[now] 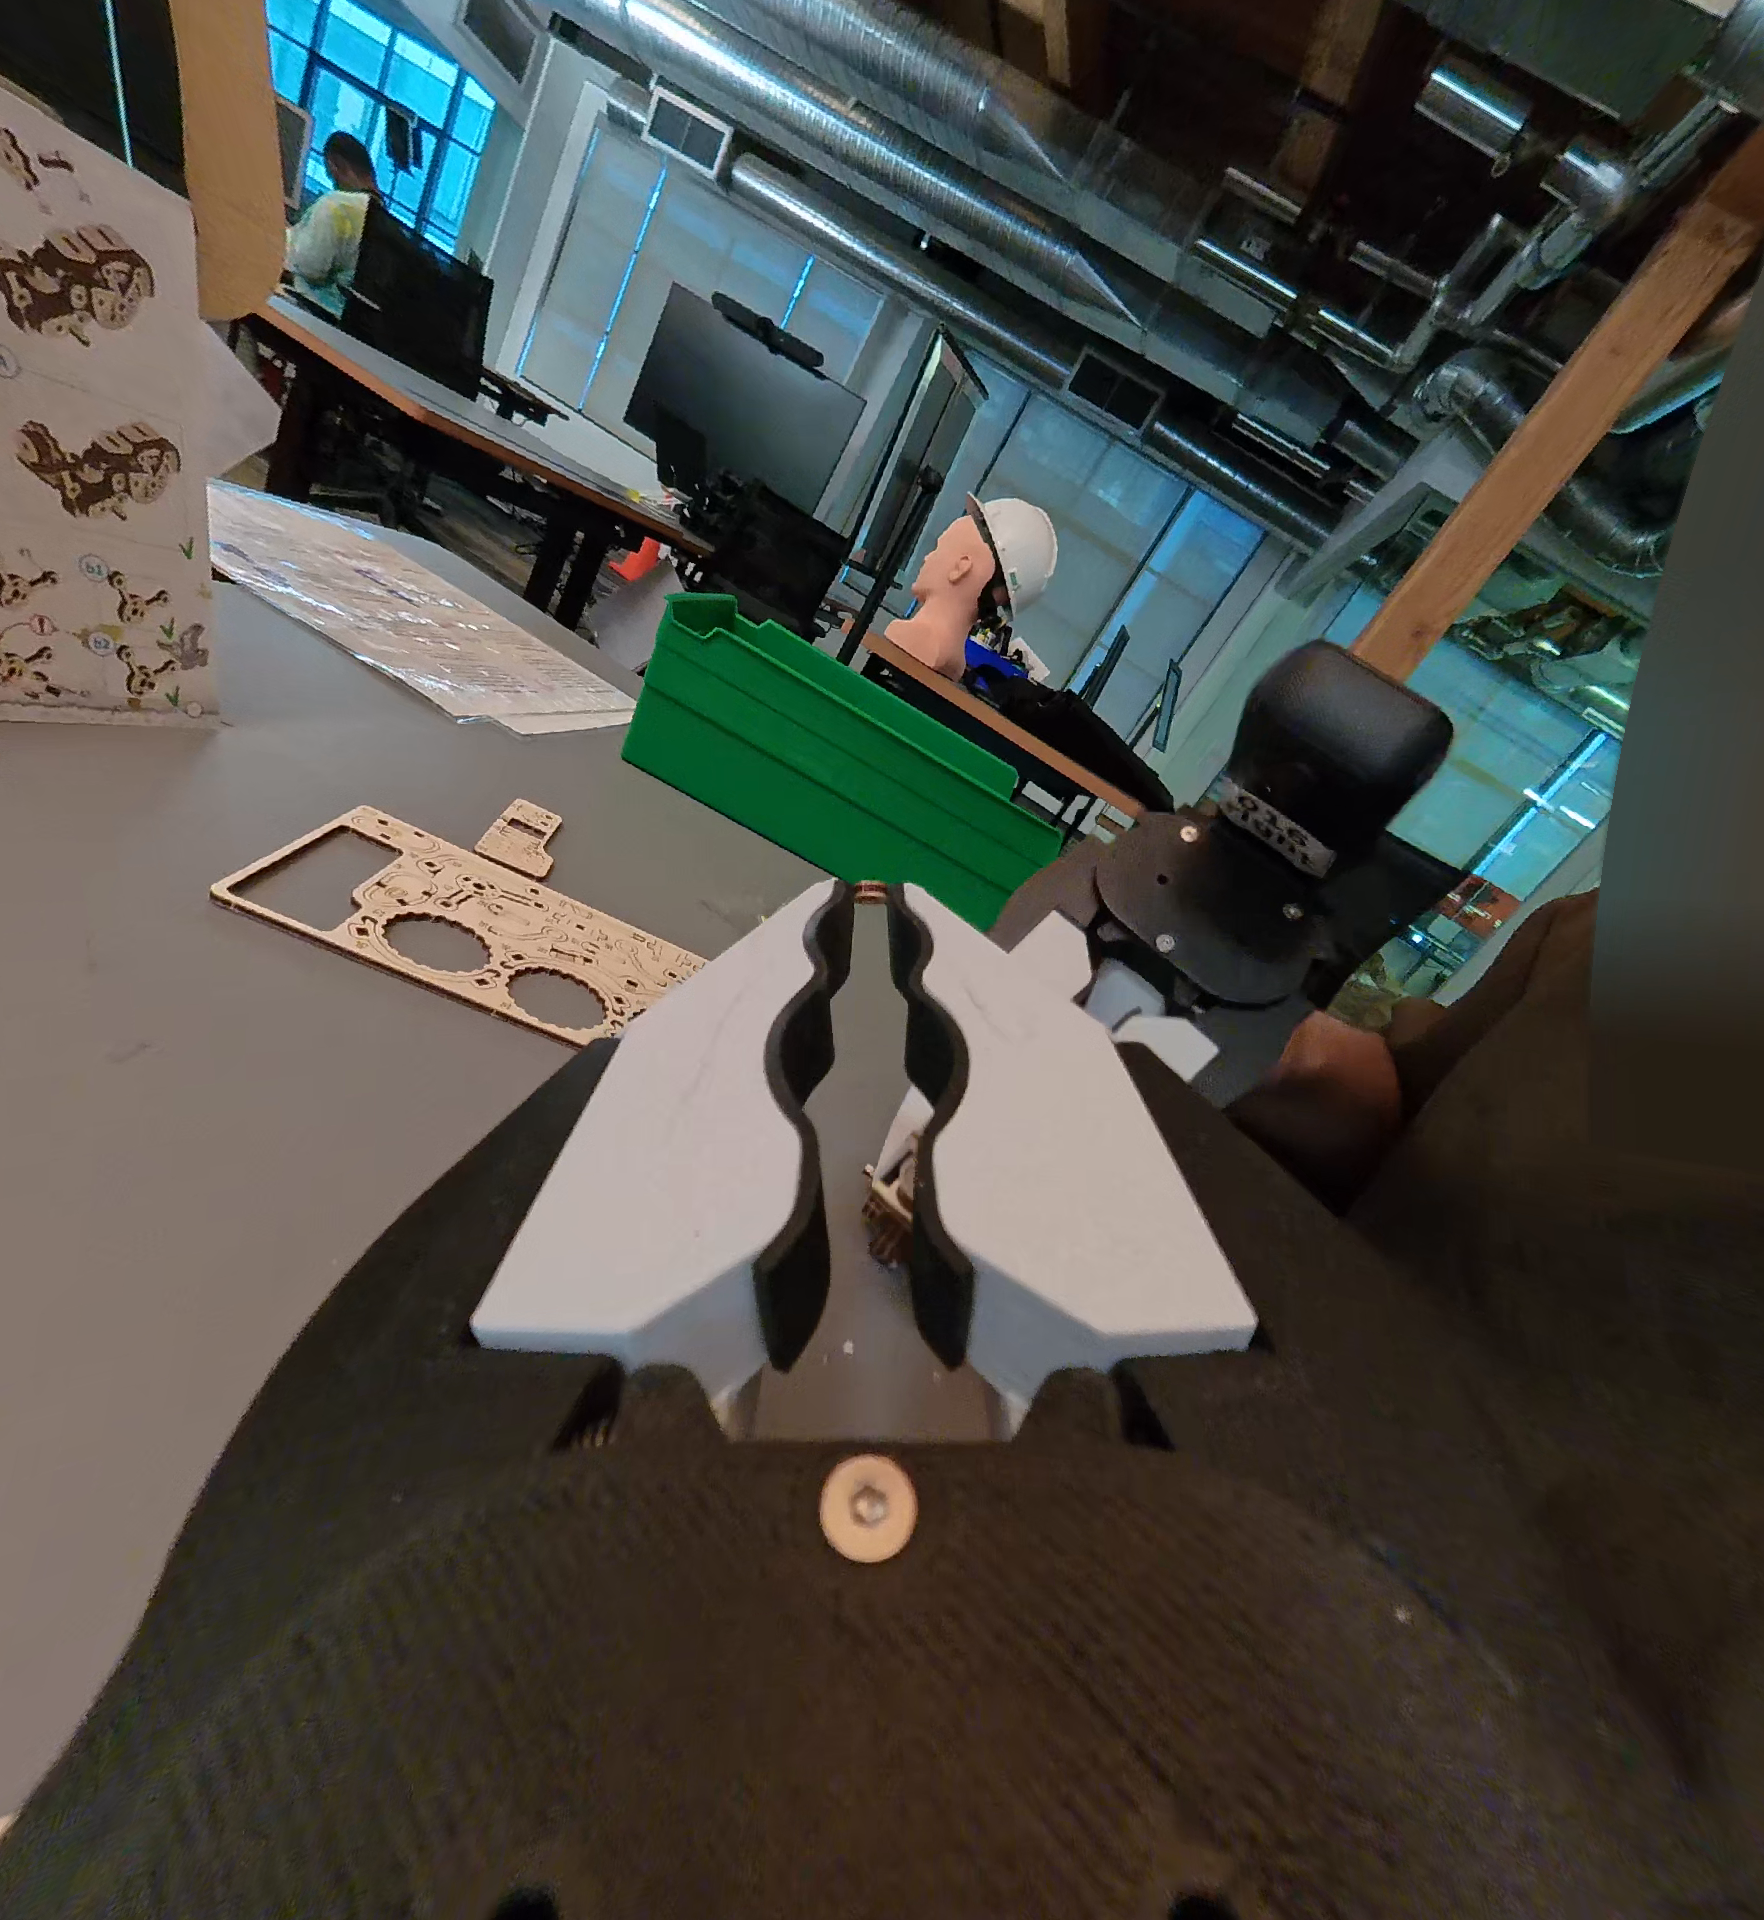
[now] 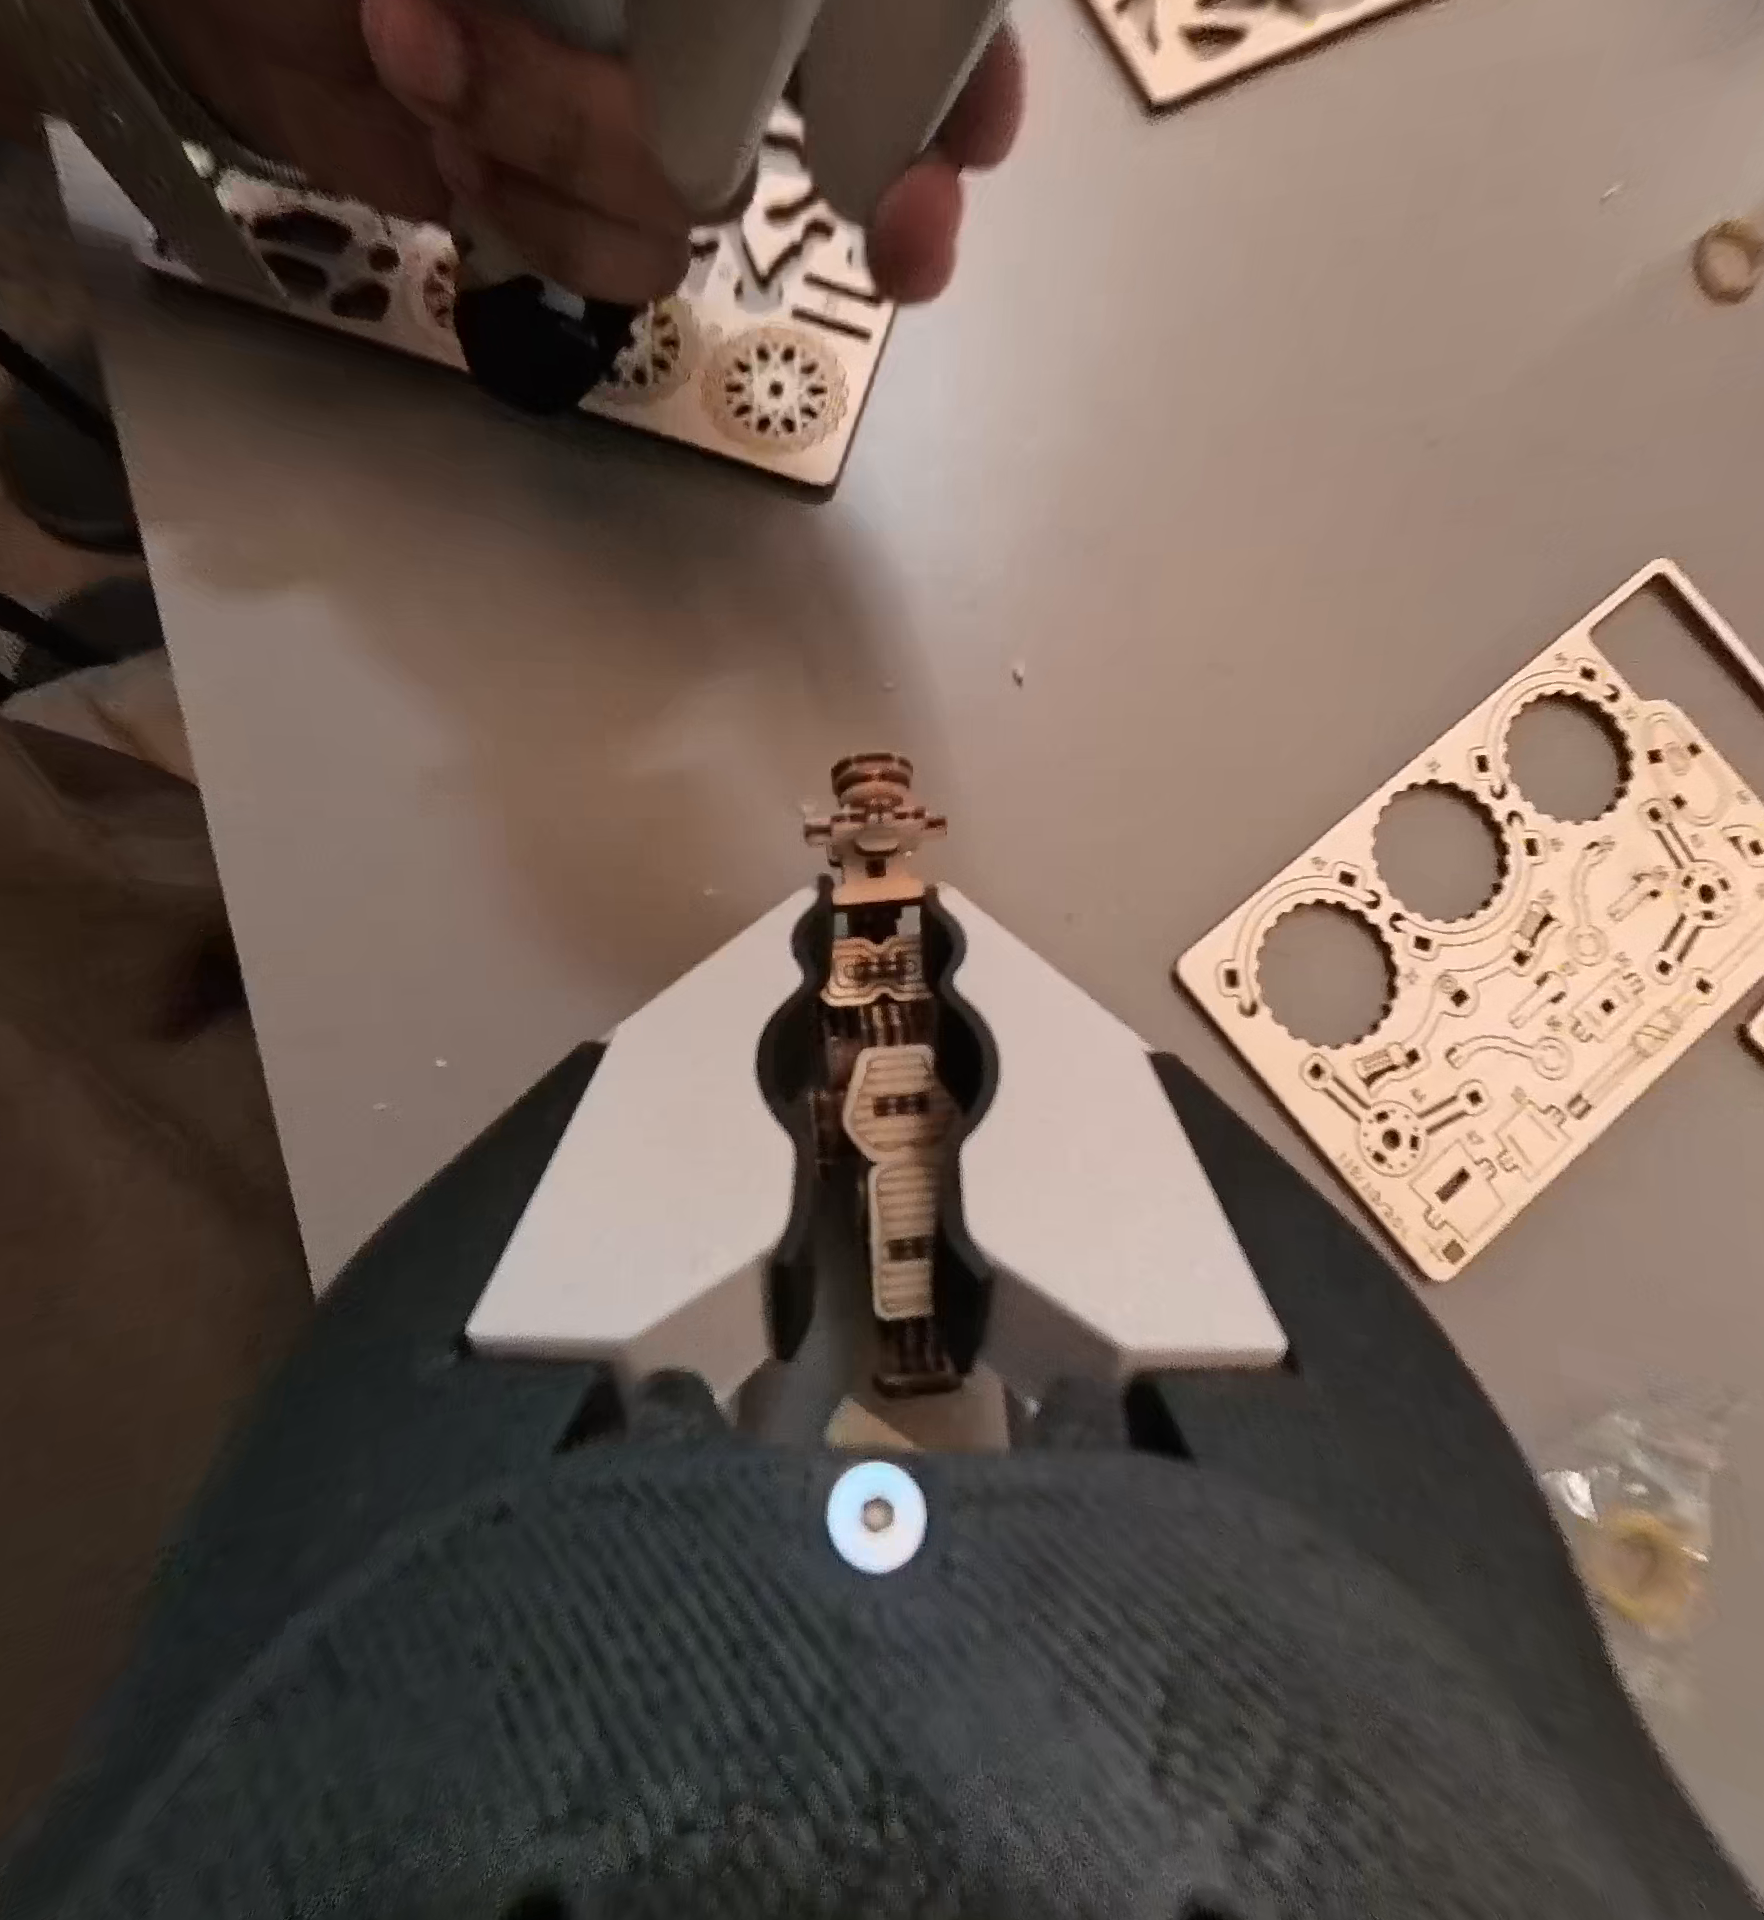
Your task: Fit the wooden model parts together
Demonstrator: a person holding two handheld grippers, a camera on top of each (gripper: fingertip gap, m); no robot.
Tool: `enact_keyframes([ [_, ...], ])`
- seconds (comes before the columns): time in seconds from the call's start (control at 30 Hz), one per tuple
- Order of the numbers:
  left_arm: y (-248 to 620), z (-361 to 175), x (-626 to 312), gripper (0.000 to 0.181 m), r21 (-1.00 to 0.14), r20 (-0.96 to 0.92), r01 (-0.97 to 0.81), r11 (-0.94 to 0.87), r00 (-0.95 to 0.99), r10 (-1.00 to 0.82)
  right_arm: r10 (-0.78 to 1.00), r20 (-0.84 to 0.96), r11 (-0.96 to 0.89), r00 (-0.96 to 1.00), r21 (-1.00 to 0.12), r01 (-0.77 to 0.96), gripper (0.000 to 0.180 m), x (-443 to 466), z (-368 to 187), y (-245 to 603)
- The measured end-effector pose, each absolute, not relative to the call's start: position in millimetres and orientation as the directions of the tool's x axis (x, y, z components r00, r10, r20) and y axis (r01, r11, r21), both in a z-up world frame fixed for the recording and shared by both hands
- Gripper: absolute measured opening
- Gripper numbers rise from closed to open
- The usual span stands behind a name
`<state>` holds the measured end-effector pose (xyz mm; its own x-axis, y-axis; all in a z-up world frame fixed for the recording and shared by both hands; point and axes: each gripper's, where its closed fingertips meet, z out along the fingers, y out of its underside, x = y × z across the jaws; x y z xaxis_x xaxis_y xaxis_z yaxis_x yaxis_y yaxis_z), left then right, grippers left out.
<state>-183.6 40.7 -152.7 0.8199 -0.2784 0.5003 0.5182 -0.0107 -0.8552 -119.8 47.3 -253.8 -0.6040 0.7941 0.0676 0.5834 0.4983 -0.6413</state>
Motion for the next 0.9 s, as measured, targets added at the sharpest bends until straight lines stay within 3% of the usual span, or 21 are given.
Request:
enact_keyframes([
  [0.2, 36, -145, -179, 0.004, -0.866, 0.47, 0.5, 0.019, 0.827, -0.308, 0.77, -0.161, 0.163, -0.618, -0.886, 0.435, 0.014, -128, -196, 53],
  [0.37, 35, -139, -150, 0.003, -0.927, 0.334, 0.374, 0.033, 0.861, -0.383, 0.655, -0.35, -0.164, -0.67, -0.931, 0.326, 0.014, -127, -150, 63],
  [0.57, 37, -130, -128, 0.003, -0.937, 0.282, 0.341, 0.075, 0.865, -0.414, 0.569, -0.374, -0.244, -0.732, -0.927, 0.284, 0.014, -120, -138, 44],
  [0.9, 36, -125, -123, 0.003, -0.927, 0.289, 0.364, 0.092, 0.849, -0.443, 0.636, -0.27, -0.18, -0.723, -0.963, 0.202, 0.013, -124, -136, 37],
])
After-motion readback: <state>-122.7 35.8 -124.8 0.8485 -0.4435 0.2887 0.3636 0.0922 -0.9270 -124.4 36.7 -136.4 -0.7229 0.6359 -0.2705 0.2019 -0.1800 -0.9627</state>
